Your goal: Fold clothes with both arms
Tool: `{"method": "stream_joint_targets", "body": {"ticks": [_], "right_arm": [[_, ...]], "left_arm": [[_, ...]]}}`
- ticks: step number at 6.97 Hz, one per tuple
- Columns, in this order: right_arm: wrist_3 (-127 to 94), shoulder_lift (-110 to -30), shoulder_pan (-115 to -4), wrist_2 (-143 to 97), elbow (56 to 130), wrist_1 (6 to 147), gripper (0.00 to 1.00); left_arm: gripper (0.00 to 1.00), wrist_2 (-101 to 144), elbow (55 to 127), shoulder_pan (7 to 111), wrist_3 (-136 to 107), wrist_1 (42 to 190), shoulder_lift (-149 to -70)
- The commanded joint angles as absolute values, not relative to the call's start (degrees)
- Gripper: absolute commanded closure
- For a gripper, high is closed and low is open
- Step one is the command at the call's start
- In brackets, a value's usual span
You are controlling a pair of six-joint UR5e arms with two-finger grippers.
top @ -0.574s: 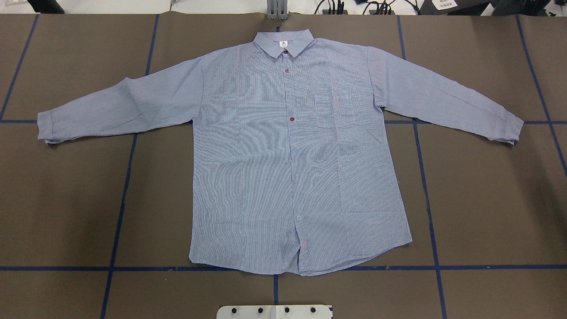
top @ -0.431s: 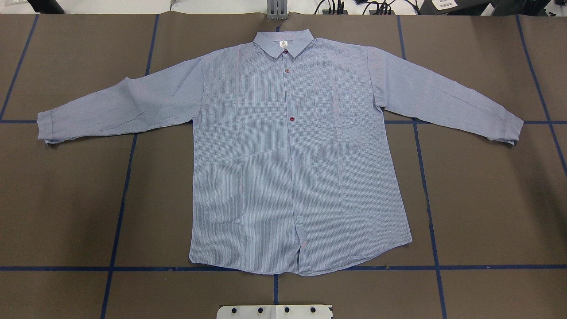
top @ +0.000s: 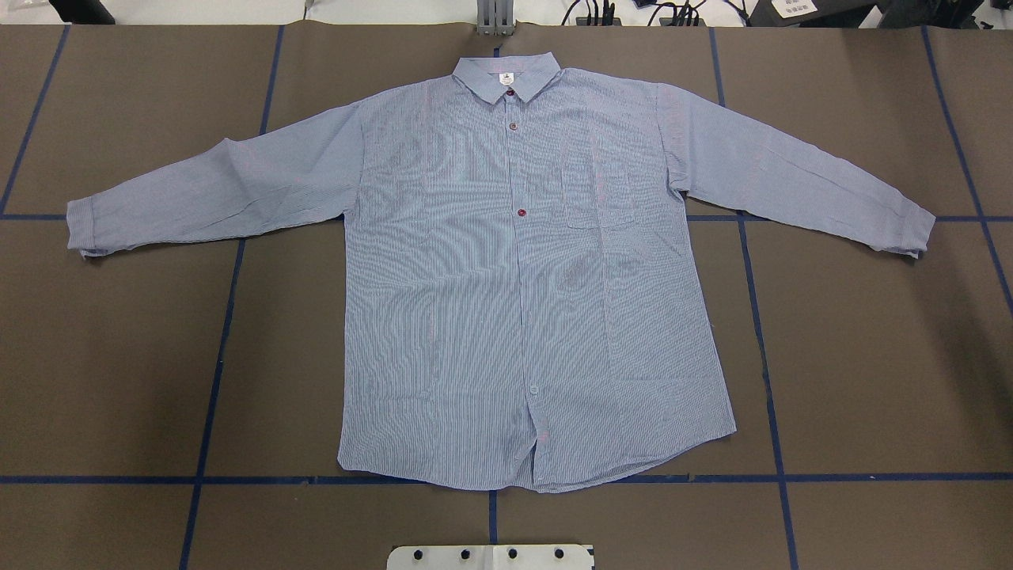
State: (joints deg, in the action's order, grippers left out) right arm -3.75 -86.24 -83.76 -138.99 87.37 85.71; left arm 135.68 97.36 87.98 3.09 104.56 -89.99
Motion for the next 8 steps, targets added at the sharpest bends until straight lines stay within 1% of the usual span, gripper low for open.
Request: {"method": "stream_joint_targets", "body": {"ticks": [1, 3, 4, 5, 8], "right_arm": [[-4.3, -87.54, -83.76, -144.03, 87.71, 85.43, 0.0], [-4.22, -88.15, -83.76, -143.7, 88.16, 84.12, 0.0], [-4.31, -89.72, -83.76, -143.61, 87.63, 80.02, 0.0], [-4.39, -89.74, -83.67, -143.53, 87.1, 76.94, 0.0], [-7.27, -88.07, -79.74, -138.63, 87.1, 76.55, 0.0]], "left_arm": [[0.0, 135.79, 97.56, 87.98, 3.16, 104.68, -89.82], [0.0, 135.88, 97.65, 88.07, 3.25, 105.12, -89.12], [0.0, 135.88, 97.65, 87.98, 3.25, 105.12, -88.95], [0.0, 135.88, 97.65, 87.98, 3.25, 105.12, -88.95], [0.0, 135.88, 97.65, 87.98, 3.16, 105.12, -88.95]]}}
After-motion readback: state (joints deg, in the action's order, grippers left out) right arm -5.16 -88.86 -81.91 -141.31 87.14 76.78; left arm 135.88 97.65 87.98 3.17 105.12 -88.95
